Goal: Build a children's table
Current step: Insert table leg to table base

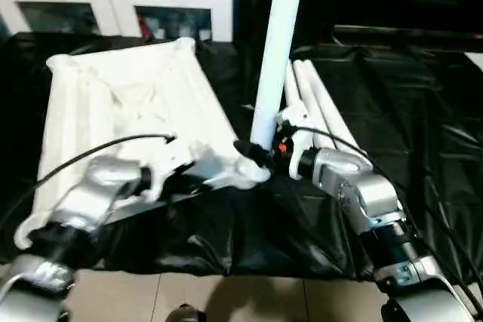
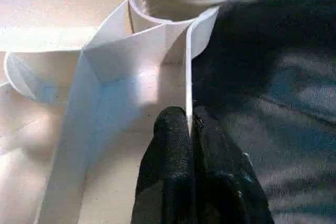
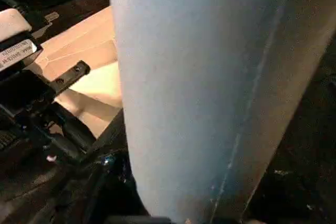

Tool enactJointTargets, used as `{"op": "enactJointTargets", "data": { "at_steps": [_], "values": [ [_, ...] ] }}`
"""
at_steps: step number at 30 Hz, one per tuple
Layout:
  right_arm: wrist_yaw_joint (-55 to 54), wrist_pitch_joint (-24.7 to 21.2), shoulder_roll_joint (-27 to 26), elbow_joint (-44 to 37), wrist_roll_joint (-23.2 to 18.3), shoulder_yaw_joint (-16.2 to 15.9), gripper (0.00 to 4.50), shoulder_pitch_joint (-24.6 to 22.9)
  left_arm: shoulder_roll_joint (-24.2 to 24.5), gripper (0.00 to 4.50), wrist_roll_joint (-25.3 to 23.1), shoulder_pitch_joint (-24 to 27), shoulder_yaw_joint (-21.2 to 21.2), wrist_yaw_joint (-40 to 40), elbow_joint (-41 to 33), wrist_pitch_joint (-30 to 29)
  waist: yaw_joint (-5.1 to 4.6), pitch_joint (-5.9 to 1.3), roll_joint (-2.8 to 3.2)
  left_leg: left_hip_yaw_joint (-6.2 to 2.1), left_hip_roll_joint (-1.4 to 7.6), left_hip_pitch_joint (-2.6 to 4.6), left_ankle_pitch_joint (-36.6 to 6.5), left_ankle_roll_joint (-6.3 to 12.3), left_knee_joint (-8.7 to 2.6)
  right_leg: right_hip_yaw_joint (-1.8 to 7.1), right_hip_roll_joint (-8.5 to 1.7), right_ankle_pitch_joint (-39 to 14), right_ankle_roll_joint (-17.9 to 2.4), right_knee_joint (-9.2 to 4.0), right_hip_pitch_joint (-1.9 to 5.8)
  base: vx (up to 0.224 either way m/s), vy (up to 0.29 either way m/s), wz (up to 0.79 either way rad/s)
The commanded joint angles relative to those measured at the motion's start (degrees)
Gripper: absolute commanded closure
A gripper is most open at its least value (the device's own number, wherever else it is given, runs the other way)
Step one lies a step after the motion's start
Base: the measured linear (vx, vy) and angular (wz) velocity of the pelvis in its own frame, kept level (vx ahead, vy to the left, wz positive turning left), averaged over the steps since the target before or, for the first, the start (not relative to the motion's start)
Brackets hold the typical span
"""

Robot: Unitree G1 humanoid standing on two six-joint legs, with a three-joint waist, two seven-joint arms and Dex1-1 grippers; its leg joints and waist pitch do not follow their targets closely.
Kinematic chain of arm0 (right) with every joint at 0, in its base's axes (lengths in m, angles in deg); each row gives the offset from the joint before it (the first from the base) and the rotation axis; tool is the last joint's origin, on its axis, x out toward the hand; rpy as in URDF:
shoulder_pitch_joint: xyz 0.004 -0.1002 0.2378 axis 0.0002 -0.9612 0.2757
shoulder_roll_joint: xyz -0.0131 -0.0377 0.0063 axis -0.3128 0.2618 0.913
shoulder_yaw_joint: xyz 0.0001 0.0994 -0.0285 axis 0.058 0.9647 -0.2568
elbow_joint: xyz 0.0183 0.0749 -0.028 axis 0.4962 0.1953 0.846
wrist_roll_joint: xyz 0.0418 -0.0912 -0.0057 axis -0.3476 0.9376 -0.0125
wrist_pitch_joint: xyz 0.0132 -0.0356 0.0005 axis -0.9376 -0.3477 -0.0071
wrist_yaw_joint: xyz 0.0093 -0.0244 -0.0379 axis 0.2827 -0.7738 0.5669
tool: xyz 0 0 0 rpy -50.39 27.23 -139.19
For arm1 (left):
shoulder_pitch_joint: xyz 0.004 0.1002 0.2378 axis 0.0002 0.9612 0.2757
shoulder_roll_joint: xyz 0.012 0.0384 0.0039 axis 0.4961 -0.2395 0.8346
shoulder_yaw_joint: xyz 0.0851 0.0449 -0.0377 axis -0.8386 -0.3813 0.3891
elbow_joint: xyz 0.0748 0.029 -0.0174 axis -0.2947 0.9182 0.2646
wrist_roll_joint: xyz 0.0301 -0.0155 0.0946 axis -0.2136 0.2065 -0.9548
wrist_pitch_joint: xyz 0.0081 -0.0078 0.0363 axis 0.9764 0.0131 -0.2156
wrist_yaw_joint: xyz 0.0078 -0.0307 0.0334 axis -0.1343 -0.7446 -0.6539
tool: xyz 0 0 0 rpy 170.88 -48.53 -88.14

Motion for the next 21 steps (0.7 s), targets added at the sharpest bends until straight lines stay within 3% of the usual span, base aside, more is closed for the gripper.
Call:
{"op": "enactJointTargets", "data": {
  "at_steps": [1, 3, 5, 6, 15, 21],
  "values": [
    [-0.8, 0.9, 0.2, 1.8, 0.9, 0.3, 2.59, 1.2, -2.3, 4.50, 1.9, -1.6, -0.7, -1.0, -0.8, 1.5, 0.01, -4.35, 0.10, -0.63, 2.38, 2.04, -10.3, -1.88, -4.13, 2.41, -4.67, -3.1, -12.7, -4.10, 1.76, 0.000, 0.000, 0.00],
    [-1.4, 1.8, -0.1, 3.5, 1.0, 0.9, 2.59, 1.8, -3.3, 4.50, 1.6, -2.0, -1.0, -1.1, 0.0, 1.8, 0.34, -4.39, 0.43, -0.60, 2.43, 2.15, -10.4, -1.98, -4.05, 2.46, -4.75, -3.1, -12.7, -4.11, 1.66, 0.000, 0.000, 0.00],
    [-1.5, 2.1, -0.3, 4.1, 1.0, 1.2, 2.59, 2.0, -3.6, 4.50, 1.4, -2.1, -1.1, -1.1, 0.3, 2.0, 0.65, -4.43, 0.22, -0.55, 2.40, 2.14, -10.5, -2.10, -4.05, 2.46, -4.72, -2.7, -12.5, -4.10, 1.73, 0.000, 0.000, 0.00],
    [-1.6, 2.8, -0.5, 5.4, 1.3, 1.4, 2.59, 2.5, -4.1, 4.50, 0.9, -2.3, -1.0, -1.2, 0.9, 2.3, 0.69, -4.46, 0.44, -0.63, 2.41, 2.05, -10.5, -2.18, -4.08, 2.42, -4.73, -2.5, -12.5, -4.00, 1.80, 0.000, 0.000, 0.00],
    [-1.6, 5.6, -1.1, 10.8, 2.6, 1.1, 2.59, 3.7, -5.8, 4.50, 0.9, -2.5, 0.8, -0.3, 2.7, 3.5, 0.67, -4.39, 0.09, -0.58, 2.41, 2.01, -11.1, -2.03, -4.14, 2.37, -4.84, -4.1, -12.3, -4.26, 1.75, 0.000, 0.000, 0.00],
    [-1.0, 7.6, -1.9, 14.3, 1.3, 3.8, 2.59, 2.7, -6.1, 4.50, 1.7, -1.8, 2.5, -0.3, 3.2, 4.3, 0.64, -4.41, 0.25, -0.63, 2.50, 1.98, -11.7, -1.63, -4.17, 2.35, -5.00, -4.2, -12.7, -4.26, 1.75, 0.000, 0.000, 0.00]
  ]
}}
